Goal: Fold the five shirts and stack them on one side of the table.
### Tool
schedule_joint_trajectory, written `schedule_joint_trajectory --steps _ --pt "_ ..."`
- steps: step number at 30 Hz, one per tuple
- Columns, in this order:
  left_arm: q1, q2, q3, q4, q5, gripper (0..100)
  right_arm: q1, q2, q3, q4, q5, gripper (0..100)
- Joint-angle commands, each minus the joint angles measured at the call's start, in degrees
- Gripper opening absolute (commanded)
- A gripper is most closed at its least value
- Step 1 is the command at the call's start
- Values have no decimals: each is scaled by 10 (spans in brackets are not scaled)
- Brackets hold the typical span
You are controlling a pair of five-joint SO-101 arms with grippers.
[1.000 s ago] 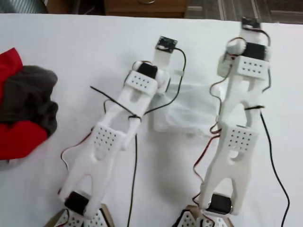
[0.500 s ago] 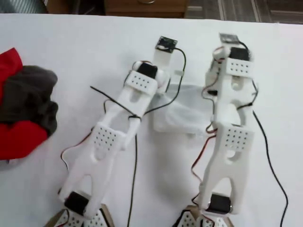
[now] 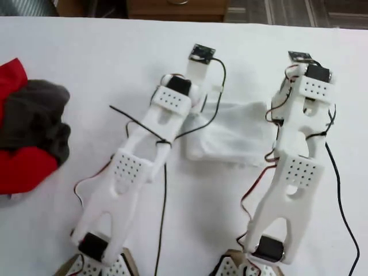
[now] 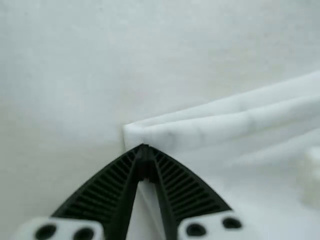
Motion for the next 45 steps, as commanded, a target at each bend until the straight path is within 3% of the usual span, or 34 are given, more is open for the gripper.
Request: schedule_joint_trajectory --steps 1,5,10,14,23,27,34,45 --pt "-11 -27 -73 45 -2 51 -18 -96 -8 19 -25 21" --pt "-11 -28 -158 86 -3 126 -25 -153 2 21 -27 21" --pt "-11 -2 -167 61 -4 128 -51 -194 91 12 -27 21" --pt "-9 36 -169 33 -3 128 -53 -265 195 -59 -40 22" --pt "-8 59 -167 0 0 128 -82 -543 725 -362 -39 20" --pt "-9 64 -166 -24 0 128 -83 -585 869 -435 -39 20" --pt "-19 100 -167 -35 0 128 -57 -555 953 -488 -37 20" --pt "-20 101 -225 7 1 128 -49 -577 955 -434 -33 20"
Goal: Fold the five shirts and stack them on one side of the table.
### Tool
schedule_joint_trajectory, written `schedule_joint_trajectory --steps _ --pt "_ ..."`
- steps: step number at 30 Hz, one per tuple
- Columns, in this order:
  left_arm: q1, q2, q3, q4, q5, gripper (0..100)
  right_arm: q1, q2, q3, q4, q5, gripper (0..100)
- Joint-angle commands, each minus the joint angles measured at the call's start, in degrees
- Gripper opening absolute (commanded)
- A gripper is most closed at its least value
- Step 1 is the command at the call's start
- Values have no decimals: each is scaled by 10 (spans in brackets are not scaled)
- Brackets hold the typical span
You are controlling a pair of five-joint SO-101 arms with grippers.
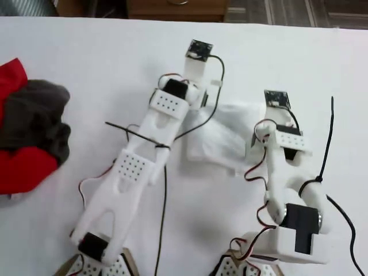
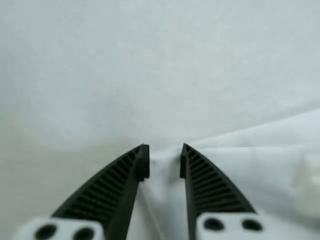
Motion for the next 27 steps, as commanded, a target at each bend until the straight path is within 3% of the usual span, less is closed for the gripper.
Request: schedule_joint_trajectory --steps 1,9,15,23,27 --pt "-12 -6 -69 33 0 128 14 -47 1 29 10 20" --pt "-9 -47 -83 145 -5 128 12 -181 -4 42 10 20" --pt "0 -101 -83 253 -27 128 12 -160 -84 44 7 20" --pt "2 -193 -67 265 -24 128 11 -19 -292 127 -18 20" --pt "14 -265 42 264 6 128 11 42 -392 168 -18 20"
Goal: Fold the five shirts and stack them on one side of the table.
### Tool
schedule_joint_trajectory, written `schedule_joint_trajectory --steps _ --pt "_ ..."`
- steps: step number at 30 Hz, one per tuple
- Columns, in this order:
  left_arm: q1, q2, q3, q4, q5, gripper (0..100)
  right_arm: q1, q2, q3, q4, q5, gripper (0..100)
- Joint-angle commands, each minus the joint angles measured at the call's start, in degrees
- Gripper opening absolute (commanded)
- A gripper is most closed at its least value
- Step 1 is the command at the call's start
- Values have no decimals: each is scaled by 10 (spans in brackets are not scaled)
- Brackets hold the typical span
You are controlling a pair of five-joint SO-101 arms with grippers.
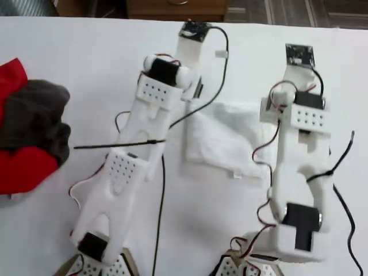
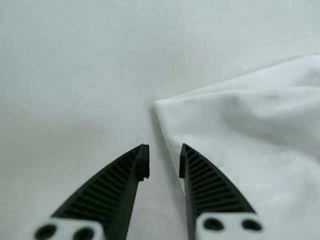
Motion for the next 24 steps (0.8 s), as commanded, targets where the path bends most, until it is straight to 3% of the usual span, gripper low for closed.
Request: schedule_joint_trajectory --steps 1,9,17,24 --pt "18 -100 102 11 26 128 6 41 -103 35 -4 20" --pt "50 -227 318 3 40 128 -7 174 -202 45 -4 20" --pt "77 -233 429 -69 62 128 -20 278 -305 50 -5 20" --pt "84 -238 552 -149 66 128 -51 340 -430 130 -5 20"
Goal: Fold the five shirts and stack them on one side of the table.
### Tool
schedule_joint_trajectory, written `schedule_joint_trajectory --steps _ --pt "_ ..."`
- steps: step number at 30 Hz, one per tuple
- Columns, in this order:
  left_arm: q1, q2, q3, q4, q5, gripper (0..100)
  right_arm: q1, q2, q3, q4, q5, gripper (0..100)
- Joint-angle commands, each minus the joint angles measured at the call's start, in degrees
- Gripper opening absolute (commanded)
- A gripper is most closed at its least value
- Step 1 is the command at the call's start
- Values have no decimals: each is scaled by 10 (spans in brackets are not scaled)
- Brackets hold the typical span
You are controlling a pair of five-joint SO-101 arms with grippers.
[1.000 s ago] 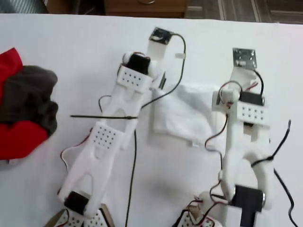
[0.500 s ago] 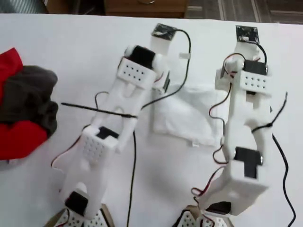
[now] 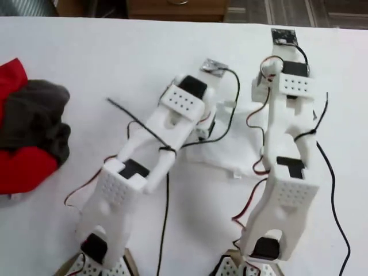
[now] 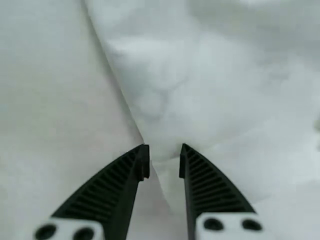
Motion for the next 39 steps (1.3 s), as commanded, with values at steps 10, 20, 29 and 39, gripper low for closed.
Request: schedule_joint_trajectory --steps 10,20,29,39 --pt "-3 -47 72 -72 6 128 -7 117 -71 45 1 20" --pt "2 -47 74 -68 6 128 5 137 -74 -36 2 20" --pt "-3 -47 60 -54 6 128 8 143 -207 44 2 82" --pt "-3 -43 -63 -1 3 128 8 144 -225 152 2 84"
